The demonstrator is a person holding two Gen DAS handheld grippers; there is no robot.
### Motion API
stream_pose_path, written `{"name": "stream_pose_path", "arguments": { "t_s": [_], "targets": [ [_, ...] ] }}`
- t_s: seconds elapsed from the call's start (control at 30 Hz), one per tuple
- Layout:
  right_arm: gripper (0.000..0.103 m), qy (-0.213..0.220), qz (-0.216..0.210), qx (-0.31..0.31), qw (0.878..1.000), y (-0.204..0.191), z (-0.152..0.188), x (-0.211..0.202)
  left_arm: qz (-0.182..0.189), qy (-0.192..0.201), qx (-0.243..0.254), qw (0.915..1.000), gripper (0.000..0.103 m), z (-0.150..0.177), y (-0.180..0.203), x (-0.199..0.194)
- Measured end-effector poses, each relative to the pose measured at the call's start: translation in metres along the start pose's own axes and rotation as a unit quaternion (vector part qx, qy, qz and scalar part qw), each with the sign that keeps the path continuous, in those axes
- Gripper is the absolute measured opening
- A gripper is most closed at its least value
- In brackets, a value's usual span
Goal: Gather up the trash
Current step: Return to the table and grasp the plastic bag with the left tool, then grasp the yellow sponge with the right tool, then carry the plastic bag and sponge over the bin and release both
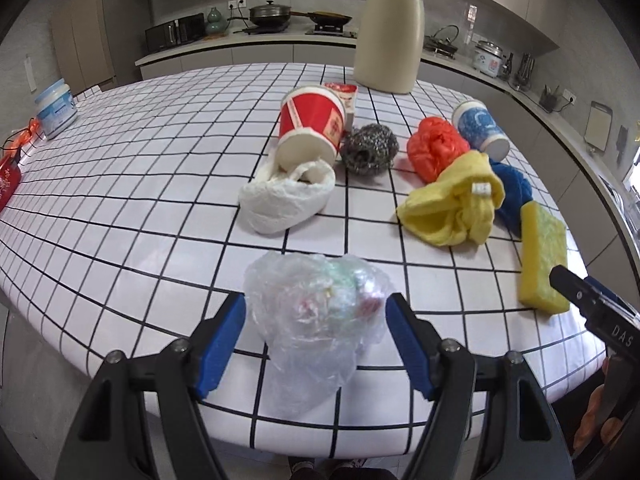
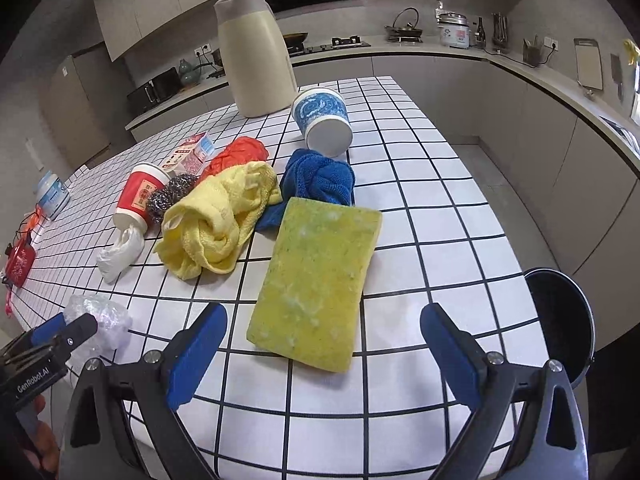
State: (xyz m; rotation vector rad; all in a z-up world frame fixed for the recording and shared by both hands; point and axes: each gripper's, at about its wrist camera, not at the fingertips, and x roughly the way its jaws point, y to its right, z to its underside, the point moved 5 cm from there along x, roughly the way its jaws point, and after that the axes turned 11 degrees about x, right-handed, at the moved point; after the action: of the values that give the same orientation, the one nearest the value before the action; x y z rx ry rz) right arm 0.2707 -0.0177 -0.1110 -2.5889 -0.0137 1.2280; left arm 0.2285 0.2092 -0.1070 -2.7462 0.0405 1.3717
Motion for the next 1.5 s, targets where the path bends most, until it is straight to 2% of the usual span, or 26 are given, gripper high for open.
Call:
{"name": "stream_pose_path", "arguments": {
  "t_s": [0.23, 0.27, 0.3, 0.43, 0.53, 0.57, 0.67, 0.8, 1.0, 1.2, 1.5],
  "targets": [
    [0.099, -0.001, 0.014, 0.019, 1.000, 0.000, 0.004, 0.016, 0.035, 0.016, 0.022, 0.9990, 0.074, -0.002, 0.008, 0.010],
    [0.099, -0.003, 0.017, 0.023, 1.000, 0.000, 0.004, 0.019, 0.042, 0.019, 0.024, 0.9987, 0.071, -0.002, 0.009, 0.011],
    [0.099, -0.003, 0.016, 0.025, 1.000, 0.000, 0.005, 0.021, 0.048, 0.022, 0.025, 0.9983, 0.063, -0.001, 0.010, 0.011],
    [0.097, -0.008, 0.014, 0.035, 0.999, 0.000, 0.007, 0.028, 0.060, 0.034, 0.030, 0.9971, 0.052, -0.002, 0.013, 0.009],
    [0.072, 0.000, 0.013, 0.034, 0.999, 0.000, 0.006, 0.027, 0.072, 0.040, 0.028, 0.9962, 0.049, -0.004, 0.014, 0.007],
    [0.060, 0.000, 0.007, 0.033, 0.999, -0.001, 0.006, 0.027, 0.073, 0.043, 0.029, 0.9960, 0.049, -0.005, 0.015, 0.005],
    [0.058, -0.004, 0.000, 0.033, 0.999, -0.002, 0.004, 0.028, 0.078, 0.054, 0.031, 0.9950, 0.048, -0.010, 0.018, -0.001],
    [0.047, -0.008, -0.011, 0.035, 0.999, -0.001, 0.004, 0.027, 0.084, 0.062, 0.035, 0.9939, 0.048, -0.018, 0.022, -0.009],
    [0.043, 0.006, -0.021, 0.044, 0.999, 0.001, -0.003, 0.011, 0.095, 0.063, 0.042, 0.9927, 0.048, -0.027, 0.028, -0.015],
    [0.043, 0.018, -0.008, 0.057, 0.998, 0.010, -0.011, -0.011, 0.116, 0.070, 0.058, 0.9890, 0.048, -0.041, 0.041, -0.025],
    [0.043, 0.039, 0.022, 0.095, 0.994, 0.046, -0.010, -0.046, 0.160, 0.071, 0.100, 0.9795, 0.048, -0.053, 0.088, -0.029]
  ]
}}
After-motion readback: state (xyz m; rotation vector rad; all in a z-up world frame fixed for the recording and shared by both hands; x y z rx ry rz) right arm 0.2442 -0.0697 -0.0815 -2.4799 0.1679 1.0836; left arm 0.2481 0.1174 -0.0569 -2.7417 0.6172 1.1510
